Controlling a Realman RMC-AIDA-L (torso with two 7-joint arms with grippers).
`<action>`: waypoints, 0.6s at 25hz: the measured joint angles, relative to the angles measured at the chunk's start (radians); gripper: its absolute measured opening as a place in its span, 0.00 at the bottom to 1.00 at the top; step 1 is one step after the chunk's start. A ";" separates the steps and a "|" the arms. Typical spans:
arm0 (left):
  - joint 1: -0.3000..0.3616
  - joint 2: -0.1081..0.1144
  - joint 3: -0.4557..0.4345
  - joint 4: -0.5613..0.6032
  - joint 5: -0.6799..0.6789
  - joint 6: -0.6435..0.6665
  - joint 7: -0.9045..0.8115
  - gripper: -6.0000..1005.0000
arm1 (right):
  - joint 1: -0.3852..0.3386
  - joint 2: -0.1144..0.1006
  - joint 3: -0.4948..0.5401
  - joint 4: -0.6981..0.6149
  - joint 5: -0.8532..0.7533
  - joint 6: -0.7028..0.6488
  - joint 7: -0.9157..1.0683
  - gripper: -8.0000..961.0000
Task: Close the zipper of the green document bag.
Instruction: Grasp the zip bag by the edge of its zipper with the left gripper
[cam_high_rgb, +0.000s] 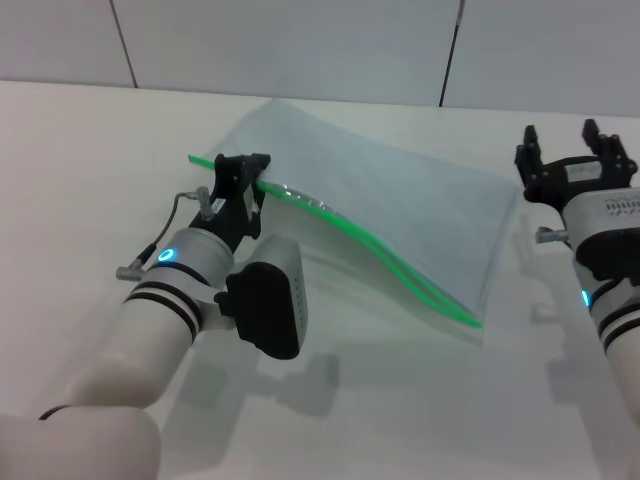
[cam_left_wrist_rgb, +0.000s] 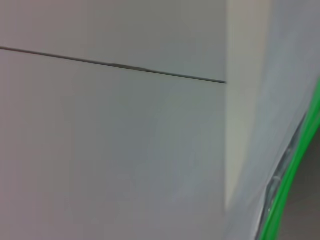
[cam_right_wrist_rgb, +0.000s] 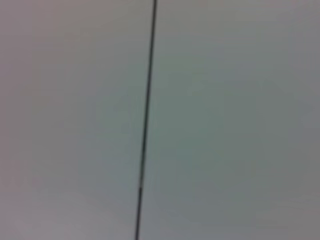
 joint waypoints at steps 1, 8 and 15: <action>0.002 0.000 0.000 0.000 0.014 -0.018 -0.021 0.06 | 0.000 -0.001 -0.006 -0.007 0.000 0.000 0.000 0.70; 0.007 -0.003 -0.001 0.001 0.060 -0.128 -0.135 0.06 | -0.008 -0.001 -0.017 -0.089 -0.063 -0.001 -0.083 0.70; 0.006 -0.002 0.001 -0.004 0.068 -0.149 -0.167 0.06 | -0.034 -0.001 -0.018 -0.203 -0.164 0.002 -0.222 0.70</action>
